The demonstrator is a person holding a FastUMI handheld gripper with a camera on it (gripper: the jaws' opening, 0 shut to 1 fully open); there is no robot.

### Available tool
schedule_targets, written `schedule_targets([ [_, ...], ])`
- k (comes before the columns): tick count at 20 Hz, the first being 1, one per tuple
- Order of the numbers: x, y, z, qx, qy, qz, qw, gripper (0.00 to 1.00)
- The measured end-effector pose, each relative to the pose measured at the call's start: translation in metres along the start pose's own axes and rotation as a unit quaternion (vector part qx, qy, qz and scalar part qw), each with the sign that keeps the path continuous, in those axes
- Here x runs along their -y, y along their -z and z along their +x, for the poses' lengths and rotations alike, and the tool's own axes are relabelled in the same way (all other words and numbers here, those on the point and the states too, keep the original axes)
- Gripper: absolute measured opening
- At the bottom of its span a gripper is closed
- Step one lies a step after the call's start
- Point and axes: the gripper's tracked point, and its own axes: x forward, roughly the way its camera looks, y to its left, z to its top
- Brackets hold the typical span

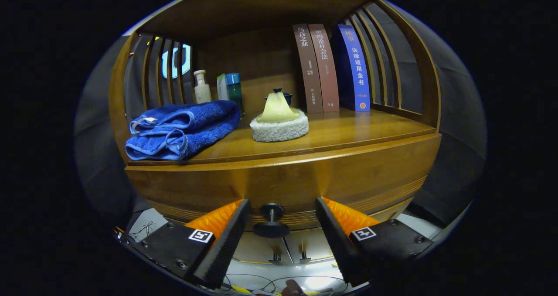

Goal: Pull open the drawer, take out the items inside it, and place them on the countertop above the cabinet.

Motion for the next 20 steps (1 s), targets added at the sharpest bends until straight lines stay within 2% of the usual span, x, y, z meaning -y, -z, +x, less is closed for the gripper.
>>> schedule_targets([
  [8,-0.008,-0.038,-0.039,0.034,-0.014,-0.002,0.999,0.99],
  [14,-0.010,-0.089,-0.093,0.087,-0.018,-0.014,0.996,0.99],
  [20,-0.012,-0.147,-0.159,0.161,-0.027,-0.020,0.986,0.99],
])
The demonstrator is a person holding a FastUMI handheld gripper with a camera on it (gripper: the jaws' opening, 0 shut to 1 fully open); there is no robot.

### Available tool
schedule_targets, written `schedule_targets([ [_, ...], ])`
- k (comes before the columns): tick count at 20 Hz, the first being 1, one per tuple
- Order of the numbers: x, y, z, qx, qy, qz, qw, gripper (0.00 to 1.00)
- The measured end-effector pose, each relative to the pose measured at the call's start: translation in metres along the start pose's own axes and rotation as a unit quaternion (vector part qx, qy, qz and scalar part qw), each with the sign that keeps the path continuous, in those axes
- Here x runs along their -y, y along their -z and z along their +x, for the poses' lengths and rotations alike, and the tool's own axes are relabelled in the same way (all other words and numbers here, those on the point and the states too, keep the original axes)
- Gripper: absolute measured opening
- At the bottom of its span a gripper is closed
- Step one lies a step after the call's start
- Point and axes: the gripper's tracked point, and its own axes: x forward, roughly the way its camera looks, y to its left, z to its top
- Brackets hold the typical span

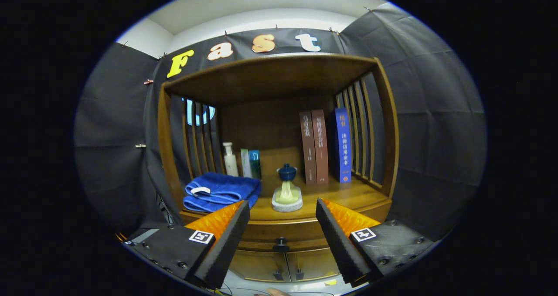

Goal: Pull open the drawer, take out the items inside it, and place them on the countertop above the cabinet.

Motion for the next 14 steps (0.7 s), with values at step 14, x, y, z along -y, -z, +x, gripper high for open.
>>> schedule_targets([
  [14,-0.011,-0.061,-0.062,0.056,-0.008,-0.007,0.998,0.98],
])
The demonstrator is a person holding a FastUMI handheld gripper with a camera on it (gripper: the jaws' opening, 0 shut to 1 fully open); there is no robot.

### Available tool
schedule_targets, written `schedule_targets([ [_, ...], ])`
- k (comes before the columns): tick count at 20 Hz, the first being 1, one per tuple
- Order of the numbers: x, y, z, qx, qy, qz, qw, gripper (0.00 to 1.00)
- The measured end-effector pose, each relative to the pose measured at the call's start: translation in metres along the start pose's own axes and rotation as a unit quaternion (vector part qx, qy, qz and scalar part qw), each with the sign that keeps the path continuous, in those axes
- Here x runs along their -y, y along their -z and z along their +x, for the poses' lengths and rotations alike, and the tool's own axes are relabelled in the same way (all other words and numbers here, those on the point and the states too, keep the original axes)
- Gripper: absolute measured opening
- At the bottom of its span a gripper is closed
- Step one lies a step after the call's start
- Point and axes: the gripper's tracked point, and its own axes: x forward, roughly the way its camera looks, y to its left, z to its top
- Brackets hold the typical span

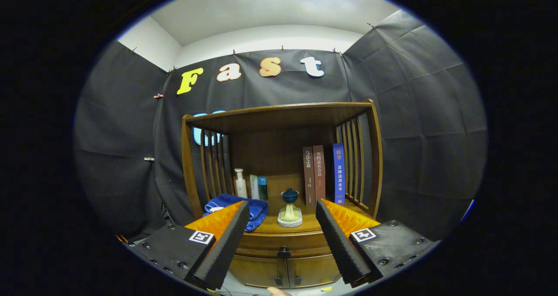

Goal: Pull open the drawer, take out the items inside it, and place them on the countertop above the cabinet.

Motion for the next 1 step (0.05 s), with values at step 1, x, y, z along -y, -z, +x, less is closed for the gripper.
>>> schedule_targets([
  [1,0.0000,-0.0006,-0.0015,0.001,0.001,-0.001,1.000,0.98],
])
